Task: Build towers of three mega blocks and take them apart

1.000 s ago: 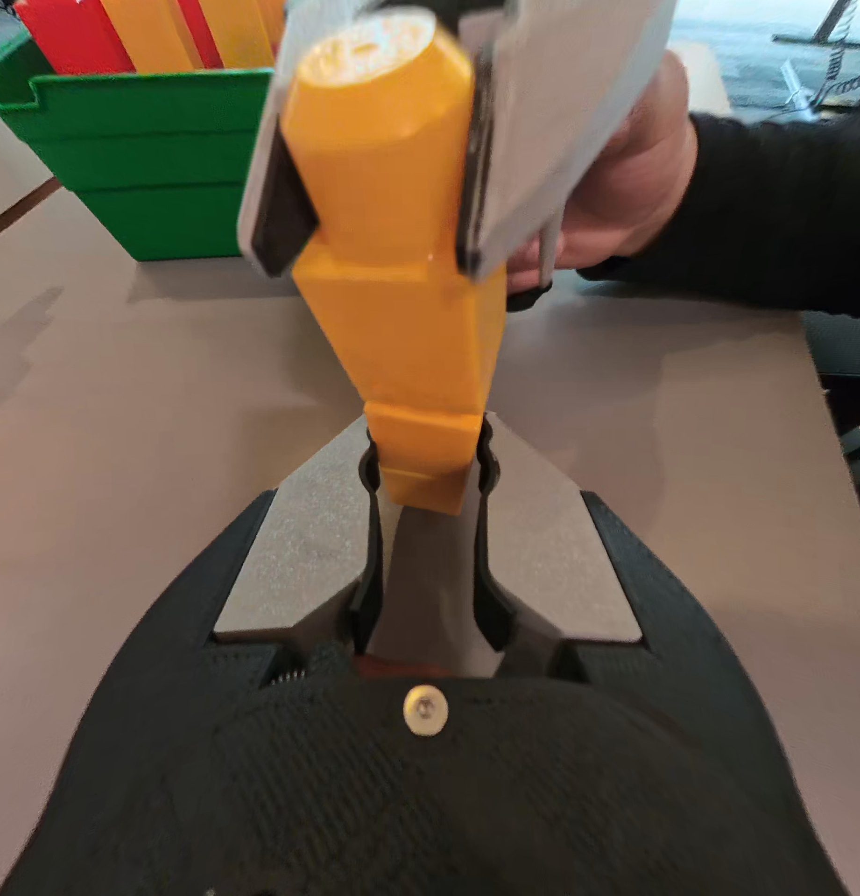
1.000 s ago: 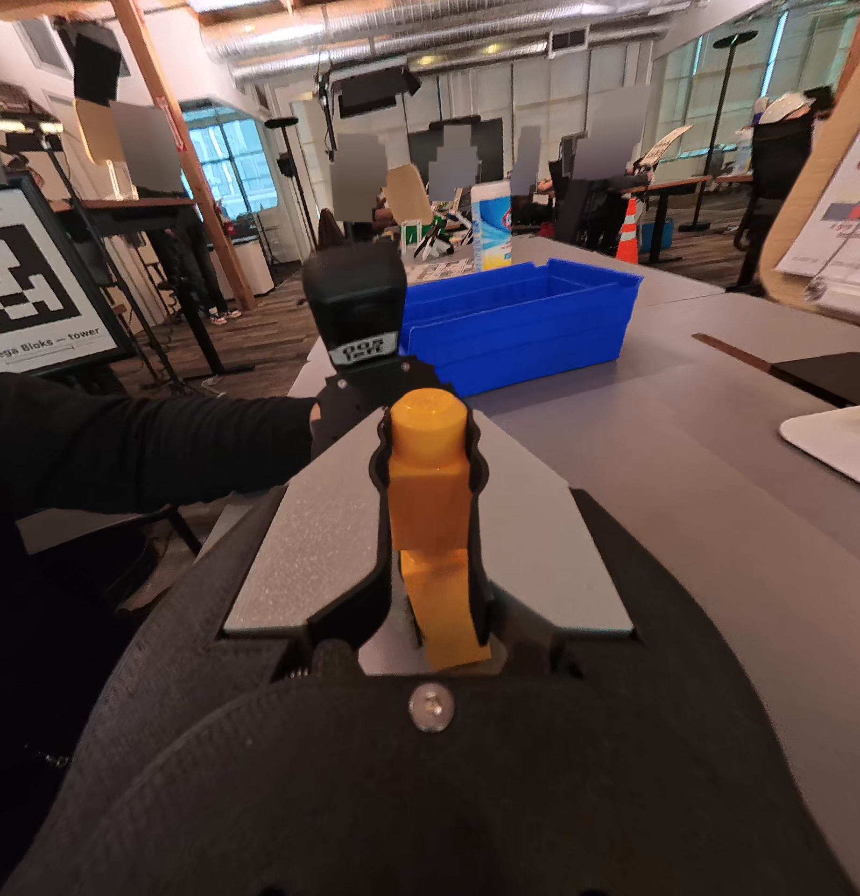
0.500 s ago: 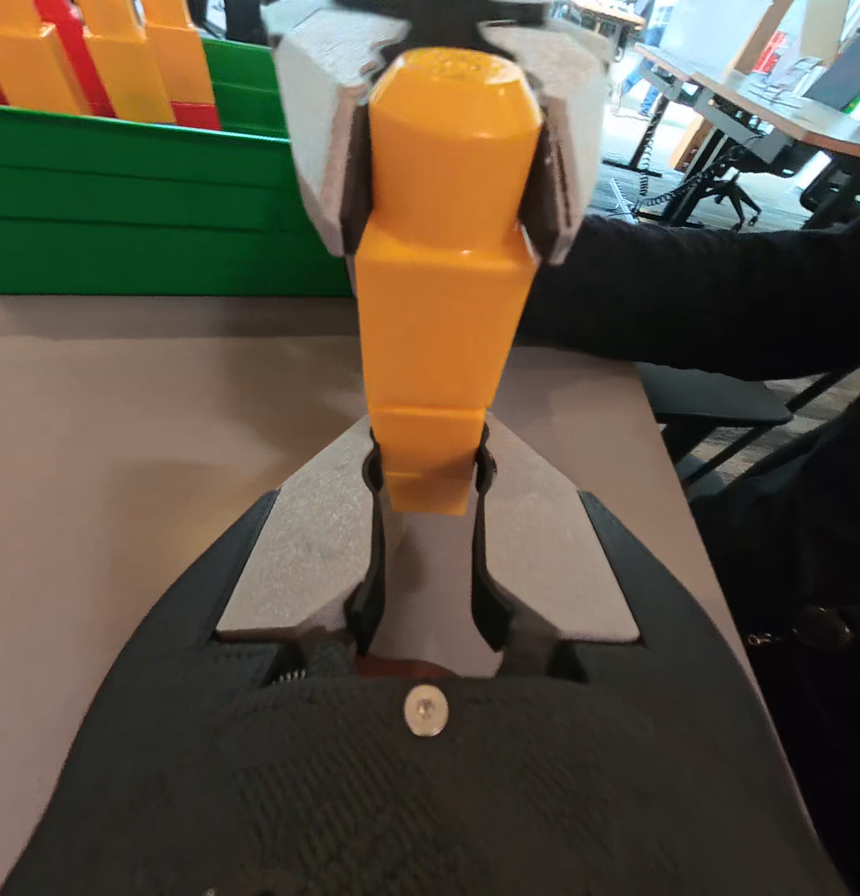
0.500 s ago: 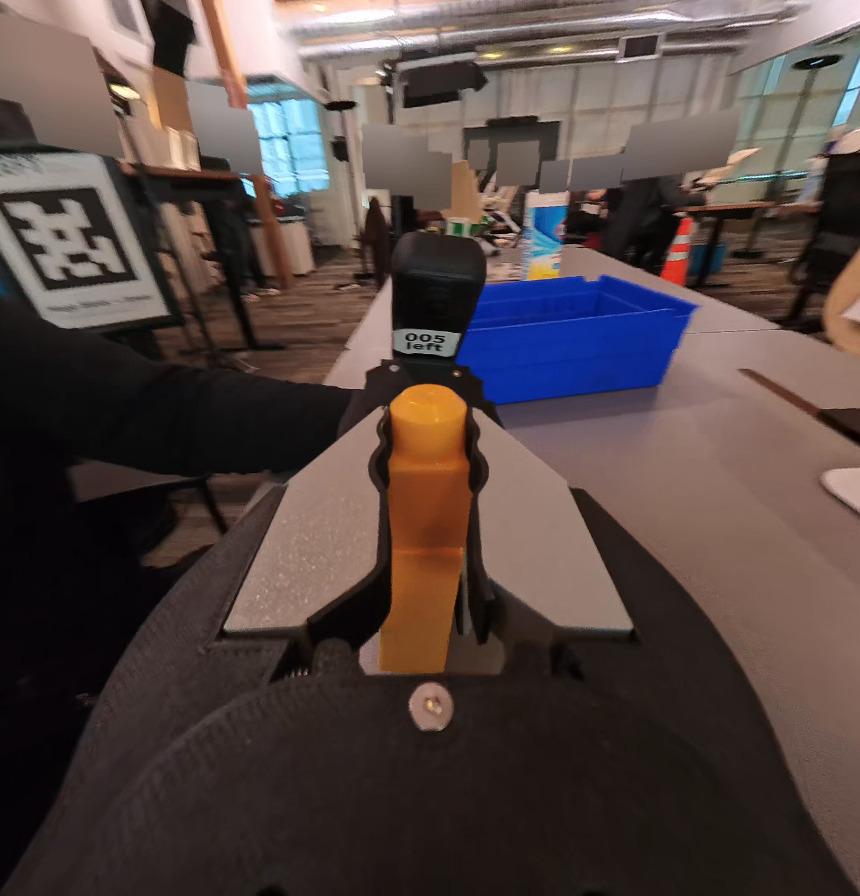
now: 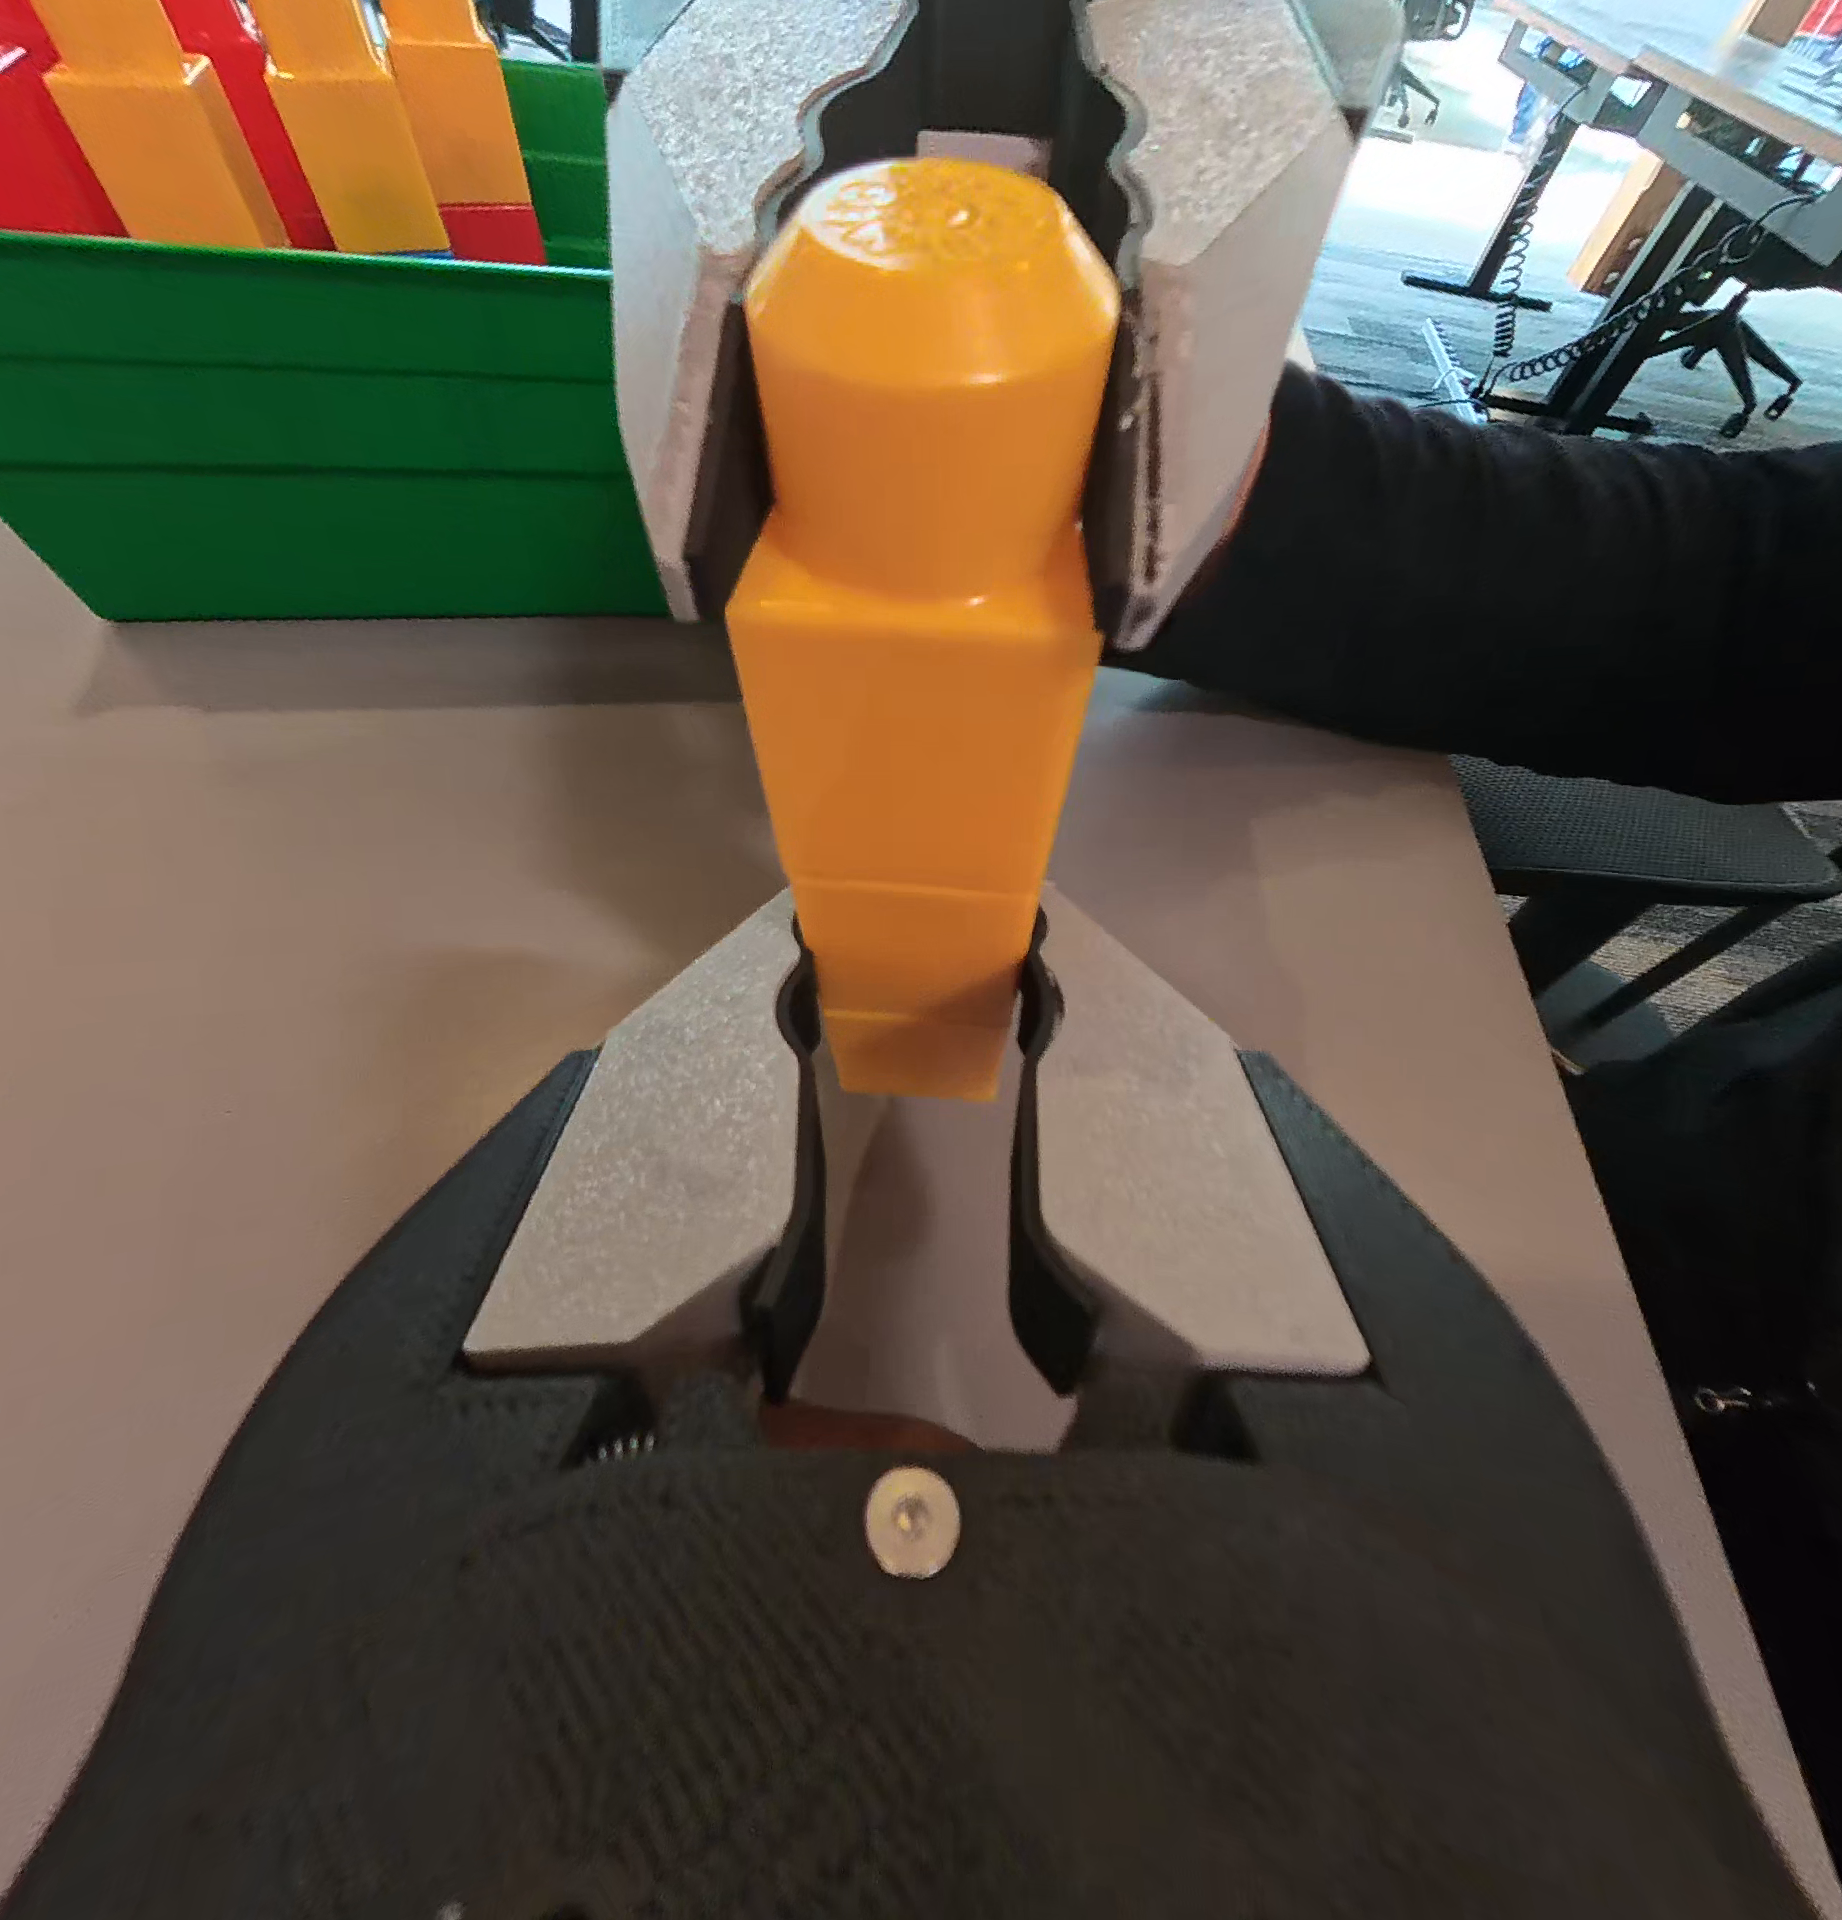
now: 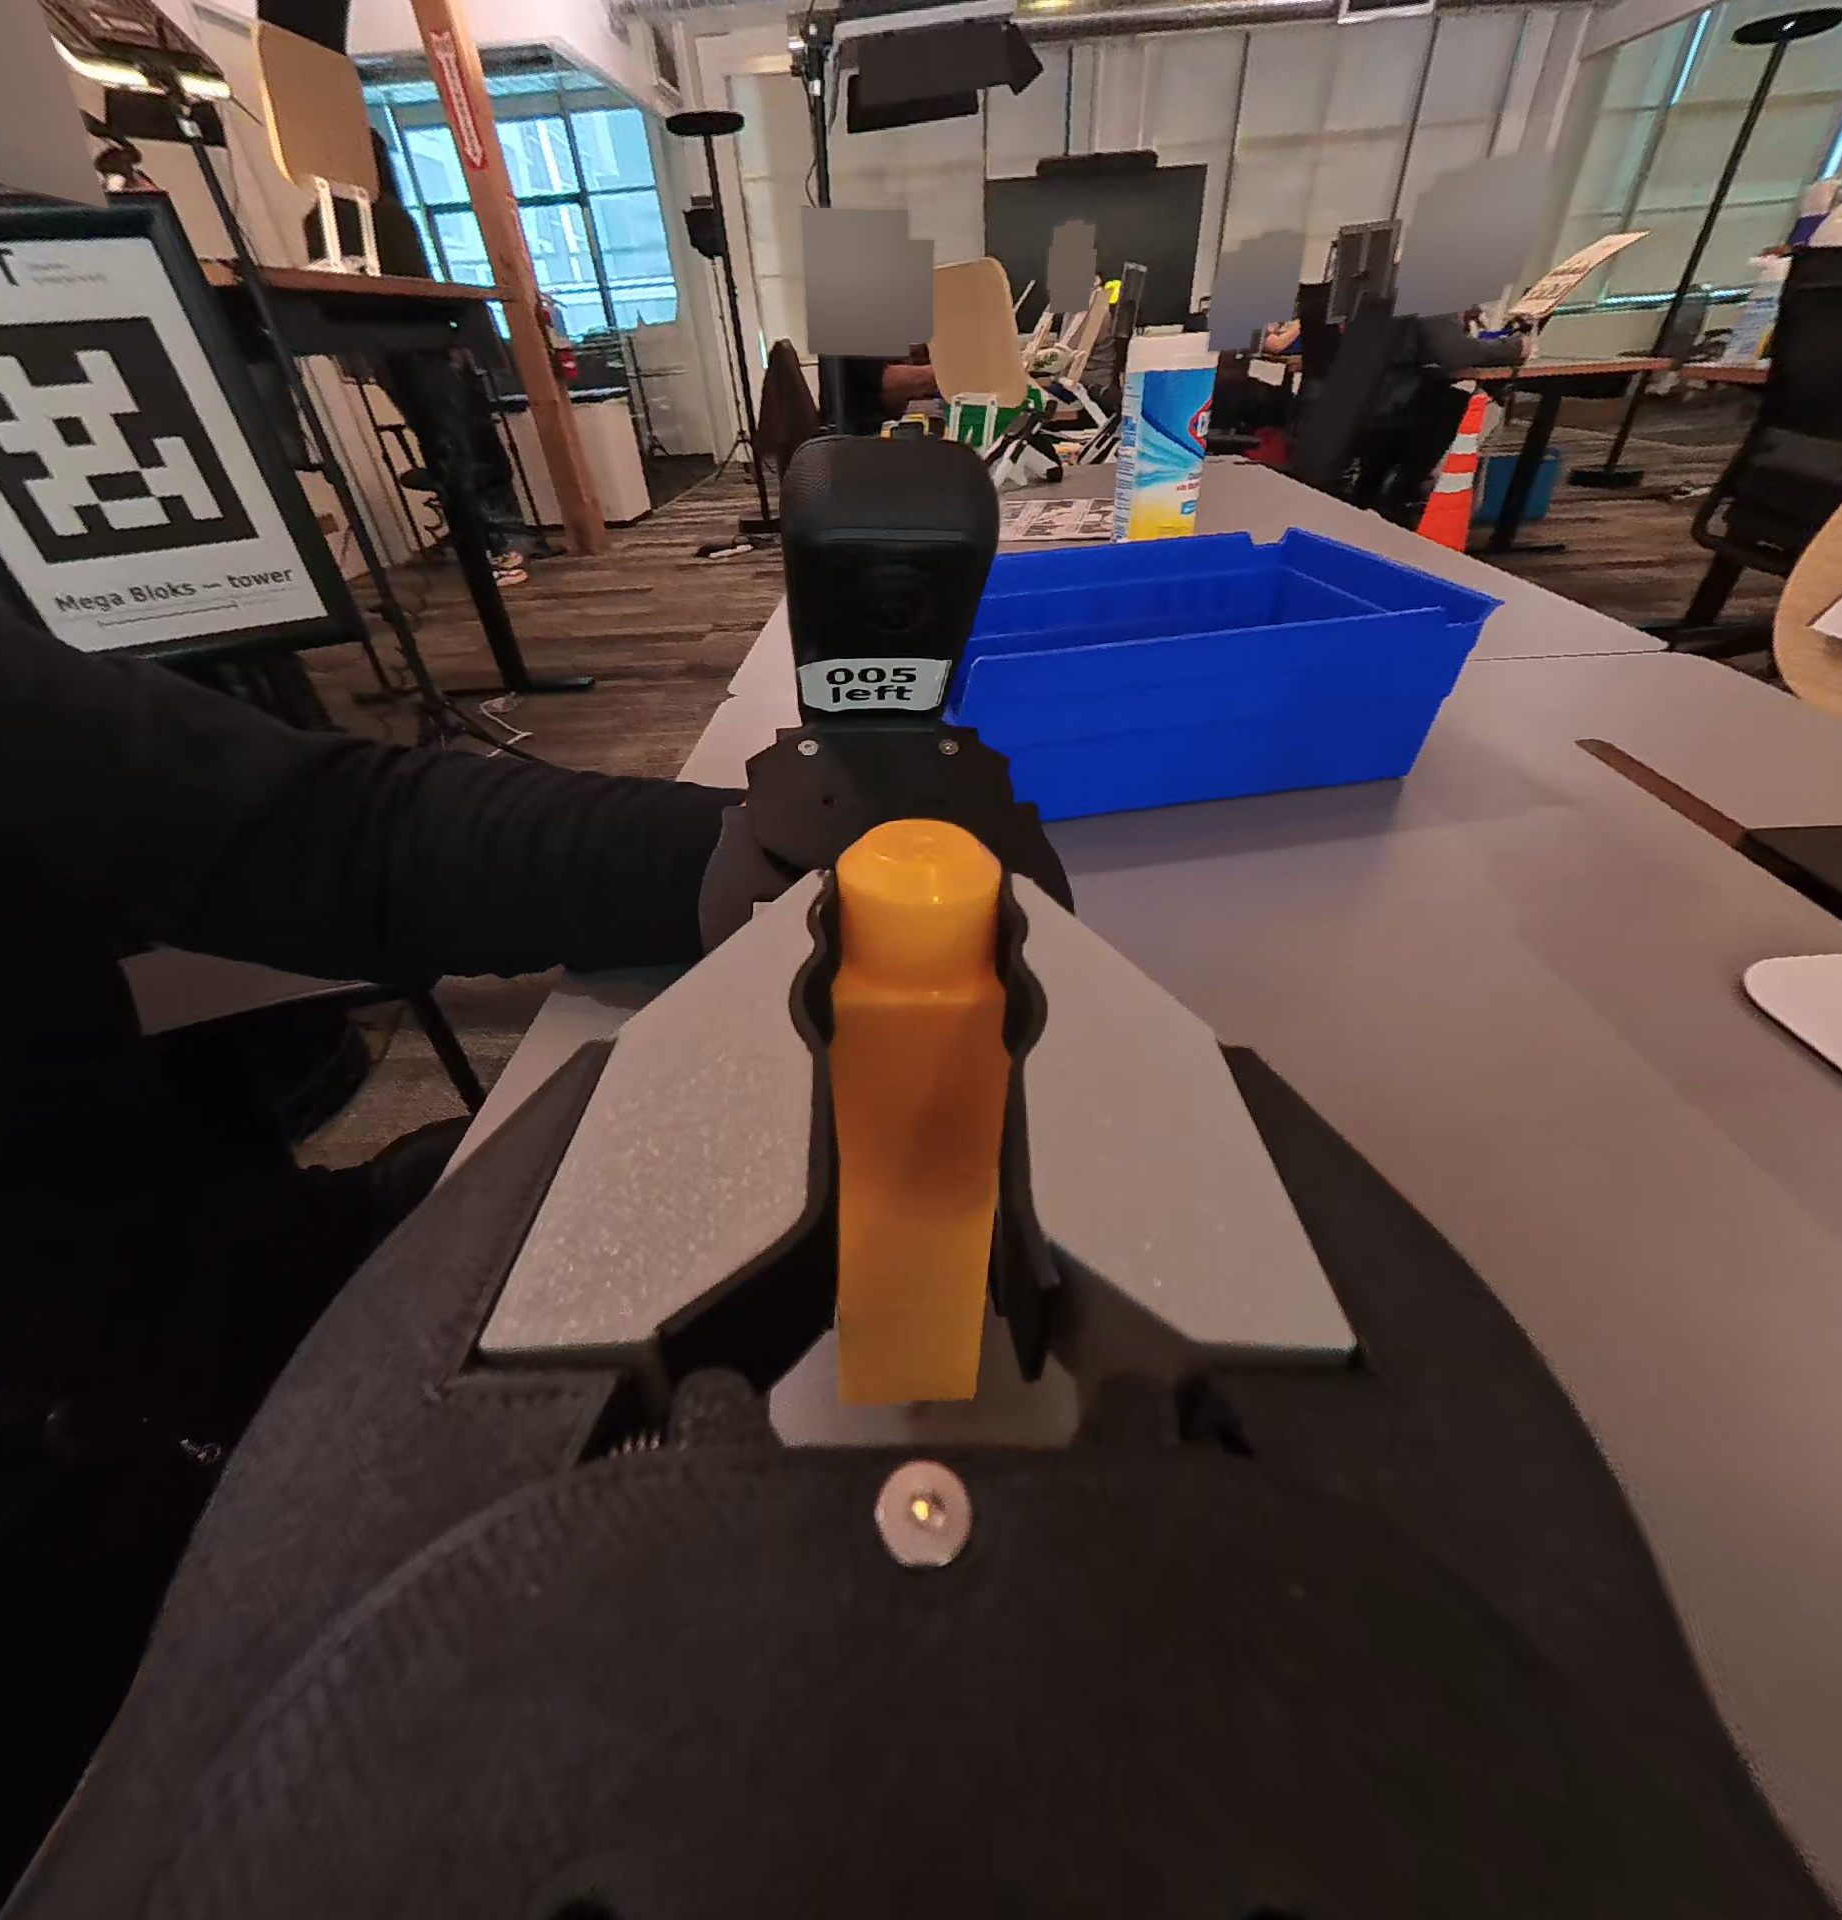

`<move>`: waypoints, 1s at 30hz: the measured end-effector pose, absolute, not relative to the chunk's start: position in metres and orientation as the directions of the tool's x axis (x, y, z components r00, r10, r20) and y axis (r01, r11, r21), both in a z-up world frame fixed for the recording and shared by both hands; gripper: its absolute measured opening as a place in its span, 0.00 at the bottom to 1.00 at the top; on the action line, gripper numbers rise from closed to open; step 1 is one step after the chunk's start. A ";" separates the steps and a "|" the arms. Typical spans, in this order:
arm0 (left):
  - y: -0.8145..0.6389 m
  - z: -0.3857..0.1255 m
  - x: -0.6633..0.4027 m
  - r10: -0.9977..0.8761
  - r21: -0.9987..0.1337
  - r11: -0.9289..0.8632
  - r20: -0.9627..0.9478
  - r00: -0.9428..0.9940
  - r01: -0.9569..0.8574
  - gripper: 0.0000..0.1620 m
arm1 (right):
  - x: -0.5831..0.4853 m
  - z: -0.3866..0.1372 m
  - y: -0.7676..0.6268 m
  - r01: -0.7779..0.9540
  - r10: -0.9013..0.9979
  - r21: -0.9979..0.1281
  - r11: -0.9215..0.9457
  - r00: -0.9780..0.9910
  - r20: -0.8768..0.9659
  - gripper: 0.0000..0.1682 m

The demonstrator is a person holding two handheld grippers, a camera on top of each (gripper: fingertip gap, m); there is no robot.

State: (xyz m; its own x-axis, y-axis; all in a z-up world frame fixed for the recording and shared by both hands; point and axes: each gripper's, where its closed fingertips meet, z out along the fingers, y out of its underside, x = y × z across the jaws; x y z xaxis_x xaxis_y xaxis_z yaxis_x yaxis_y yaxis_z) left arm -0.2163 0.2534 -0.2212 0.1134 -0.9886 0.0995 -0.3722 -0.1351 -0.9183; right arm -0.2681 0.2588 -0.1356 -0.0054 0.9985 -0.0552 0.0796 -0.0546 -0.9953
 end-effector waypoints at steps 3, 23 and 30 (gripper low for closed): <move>0.256 -0.221 -0.218 -0.987 -0.918 -0.147 0.110 0.122 -0.367 0.21 | -0.268 -0.135 0.262 0.061 0.996 -0.994 -0.088 0.002 -0.088 0.16; 0.263 -0.211 -0.225 -0.973 -0.934 -0.209 0.168 0.159 -0.289 0.25 | -0.274 -0.149 0.267 0.180 0.996 -0.983 -0.031 0.086 -0.015 0.20; 0.280 -0.217 -0.233 -0.952 -0.924 -0.258 0.194 0.238 -0.281 0.34 | -0.244 -0.089 0.263 0.030 0.947 -0.995 0.091 0.306 0.096 0.20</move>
State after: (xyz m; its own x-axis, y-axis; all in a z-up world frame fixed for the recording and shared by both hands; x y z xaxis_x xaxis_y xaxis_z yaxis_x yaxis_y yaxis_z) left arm -0.2334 0.2801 -0.2171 0.2377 -0.9518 0.1938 -0.2809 -0.2583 -0.9243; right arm -0.2442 0.2634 -0.0890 0.3062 0.9471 0.0957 0.0302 0.0908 -0.9954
